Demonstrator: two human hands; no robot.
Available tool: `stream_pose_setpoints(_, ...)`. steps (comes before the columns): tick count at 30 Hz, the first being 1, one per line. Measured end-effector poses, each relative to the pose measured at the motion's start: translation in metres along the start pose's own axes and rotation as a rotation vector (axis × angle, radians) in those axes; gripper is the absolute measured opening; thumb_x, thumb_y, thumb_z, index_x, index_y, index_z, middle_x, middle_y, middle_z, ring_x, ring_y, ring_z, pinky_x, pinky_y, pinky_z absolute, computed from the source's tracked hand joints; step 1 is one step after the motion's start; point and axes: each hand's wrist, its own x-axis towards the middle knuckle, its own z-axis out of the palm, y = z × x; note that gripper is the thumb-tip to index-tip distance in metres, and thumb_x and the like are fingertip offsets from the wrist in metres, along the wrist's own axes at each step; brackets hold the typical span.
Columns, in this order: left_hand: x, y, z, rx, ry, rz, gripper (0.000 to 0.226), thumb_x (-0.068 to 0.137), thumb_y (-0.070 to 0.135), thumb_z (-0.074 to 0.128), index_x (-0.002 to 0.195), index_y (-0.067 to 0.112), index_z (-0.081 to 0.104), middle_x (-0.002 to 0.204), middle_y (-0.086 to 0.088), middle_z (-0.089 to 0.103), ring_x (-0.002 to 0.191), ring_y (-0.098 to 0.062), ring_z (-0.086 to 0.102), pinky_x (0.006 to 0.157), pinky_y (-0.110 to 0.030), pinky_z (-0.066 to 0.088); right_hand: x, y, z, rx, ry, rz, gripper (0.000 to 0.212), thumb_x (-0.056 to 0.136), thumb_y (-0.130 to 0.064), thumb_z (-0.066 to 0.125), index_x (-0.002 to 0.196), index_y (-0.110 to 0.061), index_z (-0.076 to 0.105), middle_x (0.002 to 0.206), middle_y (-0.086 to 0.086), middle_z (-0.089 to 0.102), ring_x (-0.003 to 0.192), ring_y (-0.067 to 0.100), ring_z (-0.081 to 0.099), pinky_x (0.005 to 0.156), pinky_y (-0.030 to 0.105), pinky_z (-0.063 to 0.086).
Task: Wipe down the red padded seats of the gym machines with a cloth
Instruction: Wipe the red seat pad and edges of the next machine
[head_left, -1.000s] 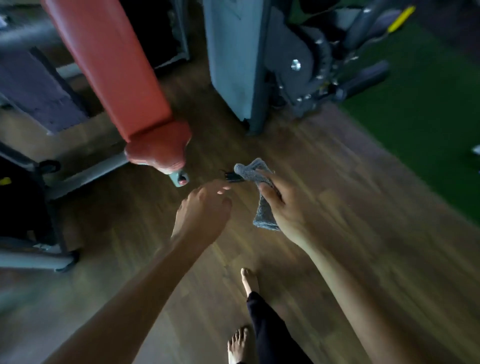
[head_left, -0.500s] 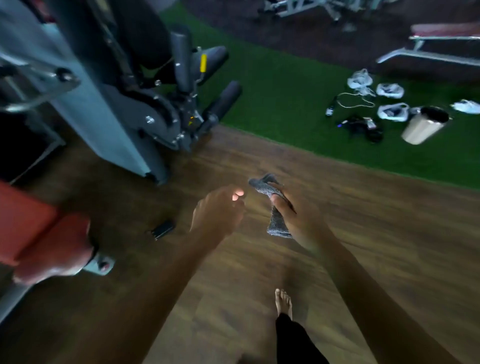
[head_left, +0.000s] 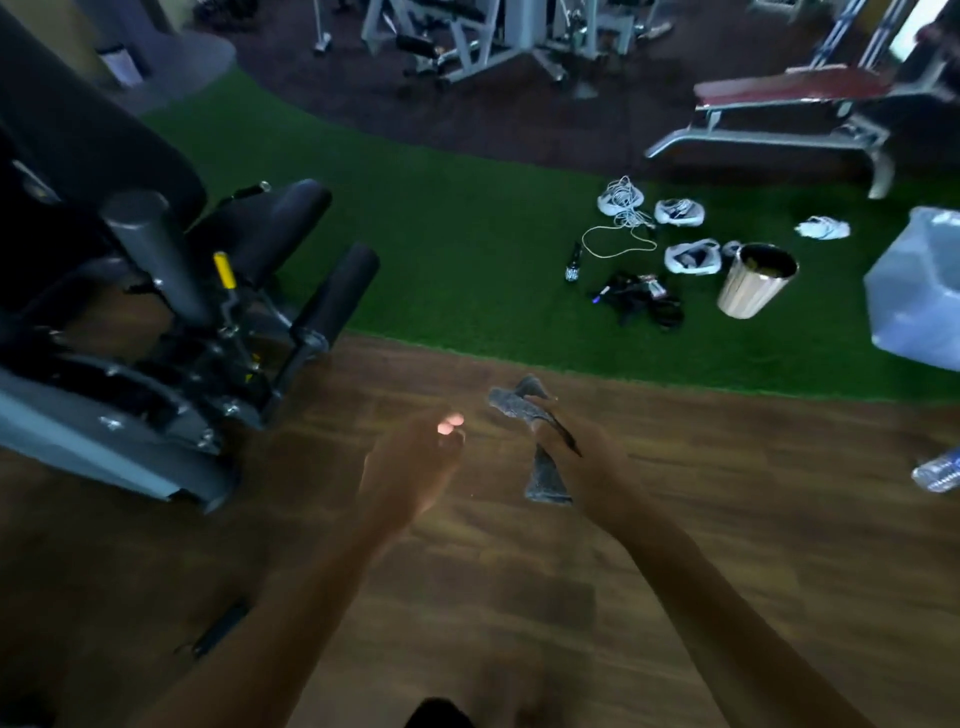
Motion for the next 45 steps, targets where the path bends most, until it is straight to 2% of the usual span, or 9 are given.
stream_pose_setpoints(4, 0.094, 0.015, -0.02, 0.003, 0.002, 0.047, 0.031, 0.095, 0.027, 0.055, 0.123, 0.027, 0.068, 0.121, 0.001, 0.071, 0.108, -0.019, 0.066, 0.097, -0.039, 0.052, 0.098, -0.013, -0.005, -0.015, 0.012, -0.022, 0.037, 0.104, -0.032, 0.046, 0.14, -0.033, 0.053, 0.13, -0.001, 0.063, 0.114, 0.021, 0.06, 0.083, 0.028, 0.04)
stream_pose_setpoints(10, 0.268, 0.024, -0.064, 0.02, 0.027, 0.105, 0.029, 0.097, 0.025, 0.054, 0.122, 0.022, 0.068, 0.119, -0.002, 0.072, 0.101, -0.017, 0.067, 0.092, -0.035, 0.053, 0.267, -0.032, 0.0, 0.011, 0.002, -0.01, 0.036, 0.104, -0.029, 0.047, 0.14, -0.03, 0.054, 0.131, 0.0, 0.063, 0.114, 0.018, 0.059, 0.084, 0.025, 0.04)
stream_pose_setpoints(14, 0.379, 0.043, -0.1, 0.069, 0.003, 0.131, 0.029, 0.098, 0.025, 0.053, 0.123, 0.023, 0.067, 0.122, 0.002, 0.07, 0.107, -0.018, 0.065, 0.095, -0.037, 0.052, 0.378, -0.053, -0.01, 0.07, 0.049, 0.001, 0.034, 0.103, -0.025, 0.05, 0.136, -0.028, 0.058, 0.123, -0.008, 0.063, 0.114, 0.012, 0.058, 0.088, 0.022, 0.041)
stream_pose_setpoints(23, 0.634, 0.092, -0.154, 0.033, 0.007, 0.14, 0.025, 0.098, 0.024, 0.055, 0.119, 0.023, 0.068, 0.12, 0.004, 0.071, 0.107, -0.016, 0.065, 0.094, -0.036, 0.052, 0.639, -0.077, -0.042, 0.063, 0.119, -0.068, 0.033, 0.101, -0.022, 0.054, 0.133, -0.025, 0.061, 0.117, -0.014, 0.061, 0.101, -0.011, 0.05, 0.078, -0.006, 0.032)
stream_pose_setpoints(28, 0.792, 0.115, -0.182, 0.029, 0.043, 0.117, 0.025, 0.099, 0.026, 0.054, 0.121, 0.024, 0.066, 0.12, 0.004, 0.07, 0.103, -0.016, 0.066, 0.093, -0.038, 0.054, 0.811, -0.083, -0.055, 0.077, 0.037, -0.075, 0.034, 0.102, -0.026, 0.052, 0.135, -0.028, 0.06, 0.123, -0.009, 0.064, 0.109, 0.005, 0.059, 0.079, 0.003, 0.039)
stream_pose_setpoints(31, 0.876, 0.126, -0.21, 0.044, 0.064, 0.079, 0.027, 0.1, 0.026, 0.053, 0.124, 0.023, 0.066, 0.116, 0.002, 0.071, 0.094, -0.017, 0.069, 0.085, -0.037, 0.057, 0.909, -0.106, -0.064, 0.071, 0.006, -0.101, 0.035, 0.102, -0.027, 0.051, 0.136, -0.027, 0.058, 0.123, -0.012, 0.06, 0.111, 0.004, 0.056, 0.083, 0.005, 0.038)
stream_pose_setpoints(35, 0.983, 0.126, -0.253, -0.011, 0.11, 0.032, 0.027, 0.101, 0.025, 0.052, 0.124, 0.021, 0.065, 0.122, 0.002, 0.07, 0.094, -0.016, 0.068, 0.083, -0.032, 0.054, 1.031, -0.142, -0.063, 0.088, -0.083, -0.098, 0.036, 0.103, -0.031, 0.048, 0.139, -0.031, 0.054, 0.117, -0.005, 0.059, 0.098, 0.01, 0.063, 0.091, 0.029, 0.053)
stream_pose_setpoints(40, 1.127, 0.105, -0.306, -0.06, 0.155, 0.007, 0.027, 0.102, 0.024, 0.052, 0.124, 0.018, 0.065, 0.126, 0.001, 0.068, 0.098, -0.009, 0.061, 0.084, -0.026, 0.044, 1.187, -0.175, -0.035, 0.067, -0.148, -0.117, 0.036, 0.104, -0.03, 0.046, 0.14, -0.032, 0.052, 0.114, -0.004, 0.059, 0.088, 0.002, 0.061, 0.076, 0.013, 0.052)
stream_pose_setpoints(45, 1.275, 0.073, -0.368, -0.086, 0.168, -0.05, 0.027, 0.101, 0.024, 0.051, 0.123, 0.021, 0.066, 0.122, 0.002, 0.07, 0.097, -0.014, 0.067, 0.087, -0.031, 0.052, 1.339, -0.222, 0.0, 0.064, -0.191, -0.136, 0.036, 0.103, -0.03, 0.048, 0.138, -0.036, 0.054, 0.131, -0.014, 0.052, 0.113, 0.003, 0.055, 0.086, 0.009, 0.042)
